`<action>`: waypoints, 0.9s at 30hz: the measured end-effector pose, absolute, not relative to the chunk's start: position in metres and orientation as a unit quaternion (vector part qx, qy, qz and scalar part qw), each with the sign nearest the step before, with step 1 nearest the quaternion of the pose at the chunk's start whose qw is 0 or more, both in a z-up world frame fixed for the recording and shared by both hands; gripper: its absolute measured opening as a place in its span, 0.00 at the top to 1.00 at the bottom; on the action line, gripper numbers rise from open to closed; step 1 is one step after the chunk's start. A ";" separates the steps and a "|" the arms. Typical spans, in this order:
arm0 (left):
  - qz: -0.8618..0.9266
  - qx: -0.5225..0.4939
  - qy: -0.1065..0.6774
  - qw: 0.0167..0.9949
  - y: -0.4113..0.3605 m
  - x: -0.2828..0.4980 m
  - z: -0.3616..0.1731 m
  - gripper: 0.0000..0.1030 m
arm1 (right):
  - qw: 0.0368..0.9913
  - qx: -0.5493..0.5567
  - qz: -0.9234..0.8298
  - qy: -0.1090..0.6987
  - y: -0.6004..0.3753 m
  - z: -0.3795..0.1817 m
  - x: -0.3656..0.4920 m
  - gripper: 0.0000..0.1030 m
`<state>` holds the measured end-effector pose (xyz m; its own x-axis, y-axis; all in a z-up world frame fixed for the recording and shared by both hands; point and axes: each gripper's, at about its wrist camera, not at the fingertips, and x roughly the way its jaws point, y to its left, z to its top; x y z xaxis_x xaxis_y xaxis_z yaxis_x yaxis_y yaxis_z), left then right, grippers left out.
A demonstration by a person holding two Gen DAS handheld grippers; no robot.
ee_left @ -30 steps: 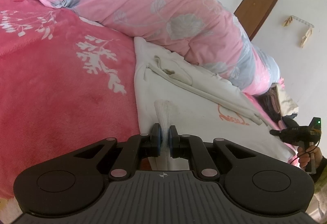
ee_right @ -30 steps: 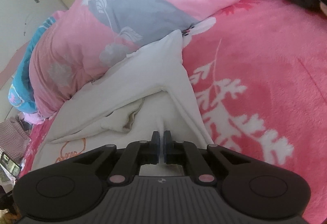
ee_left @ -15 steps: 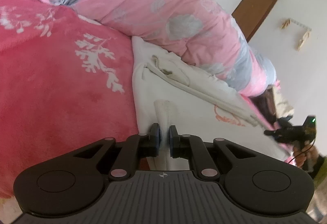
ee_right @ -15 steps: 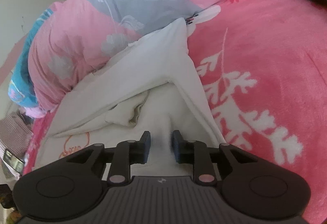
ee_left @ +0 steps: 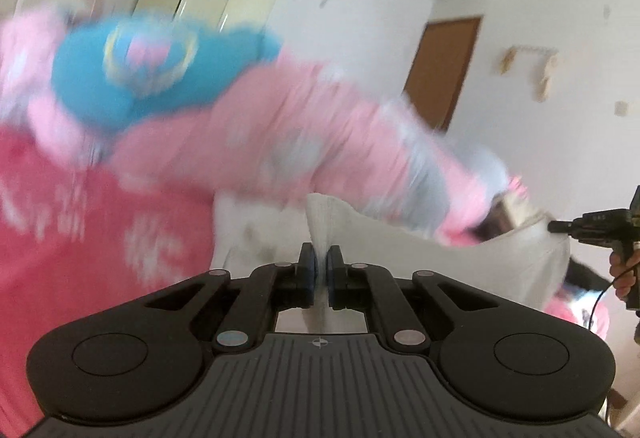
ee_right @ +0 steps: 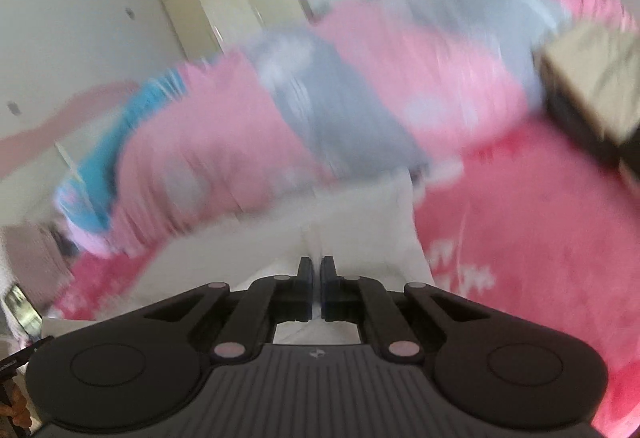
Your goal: Fold clothes
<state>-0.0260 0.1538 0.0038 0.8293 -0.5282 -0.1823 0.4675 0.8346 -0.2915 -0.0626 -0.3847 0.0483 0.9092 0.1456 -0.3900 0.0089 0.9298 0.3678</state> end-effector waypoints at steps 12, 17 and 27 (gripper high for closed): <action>-0.284 -0.080 0.075 0.952 0.149 -0.081 0.035 0.96 | 0.972 0.215 0.049 0.078 -0.390 0.088 -0.162 0.98; -0.280 -0.086 0.106 0.950 0.149 -0.083 0.016 0.96 | 0.961 0.252 0.039 0.110 -0.393 0.055 -0.172 0.98; -0.260 -0.075 0.150 0.951 0.140 -0.015 0.017 0.96 | 0.959 0.249 0.044 0.128 -0.399 0.046 -0.131 0.98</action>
